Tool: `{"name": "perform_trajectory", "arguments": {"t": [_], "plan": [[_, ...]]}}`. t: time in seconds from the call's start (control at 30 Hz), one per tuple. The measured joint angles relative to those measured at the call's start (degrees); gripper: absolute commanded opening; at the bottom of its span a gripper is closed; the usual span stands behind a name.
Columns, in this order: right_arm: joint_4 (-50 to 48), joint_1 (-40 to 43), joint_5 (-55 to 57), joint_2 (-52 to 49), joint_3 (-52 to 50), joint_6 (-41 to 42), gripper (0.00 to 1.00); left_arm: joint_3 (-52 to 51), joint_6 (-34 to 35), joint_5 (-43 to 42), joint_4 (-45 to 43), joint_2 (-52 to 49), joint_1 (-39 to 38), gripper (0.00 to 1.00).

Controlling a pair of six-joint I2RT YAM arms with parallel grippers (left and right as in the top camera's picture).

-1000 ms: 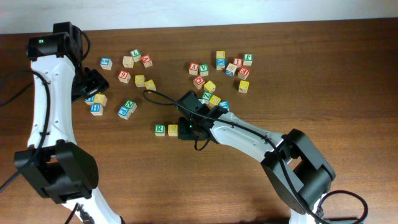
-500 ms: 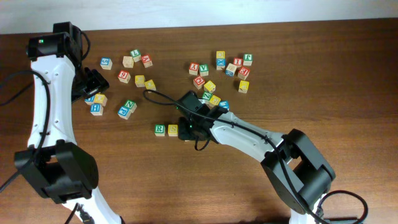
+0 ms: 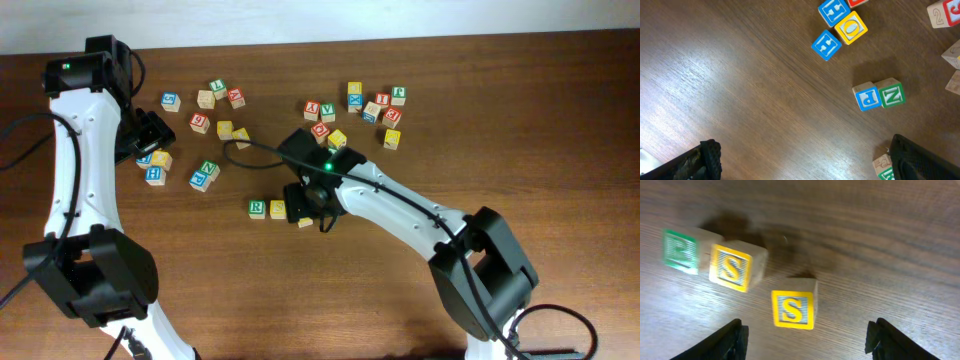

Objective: Spell out RSS
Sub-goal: 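Lower the held S block to the right of the first S block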

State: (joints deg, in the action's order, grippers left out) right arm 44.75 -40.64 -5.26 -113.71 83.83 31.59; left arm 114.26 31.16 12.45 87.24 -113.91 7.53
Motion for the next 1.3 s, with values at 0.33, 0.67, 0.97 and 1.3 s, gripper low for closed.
{"name": "perform_trajectory", "arguments": {"t": [0.33,0.67,0.97,1.3], "plan": [[-3.9,0.0,-1.4,-3.2,-3.1,-6.5,0.61,0.0,0.0,0.0,0.0,0.0,0.0,0.99],[-5.6,-0.7,0.2,-4.4,-3.1,-6.1,0.37,0.0,0.0,0.0,0.0,0.0,0.0,0.99],[-4.9,-0.7,0.7,-5.7,-0.7,-2.9,0.27,0.0,0.0,0.0,0.0,0.0,0.0,0.99],[-6.1,-0.7,0.9,-5.7,0.1,-0.4,0.25,0.0,0.0,0.0,0.0,0.0,0.0,0.99]]}}
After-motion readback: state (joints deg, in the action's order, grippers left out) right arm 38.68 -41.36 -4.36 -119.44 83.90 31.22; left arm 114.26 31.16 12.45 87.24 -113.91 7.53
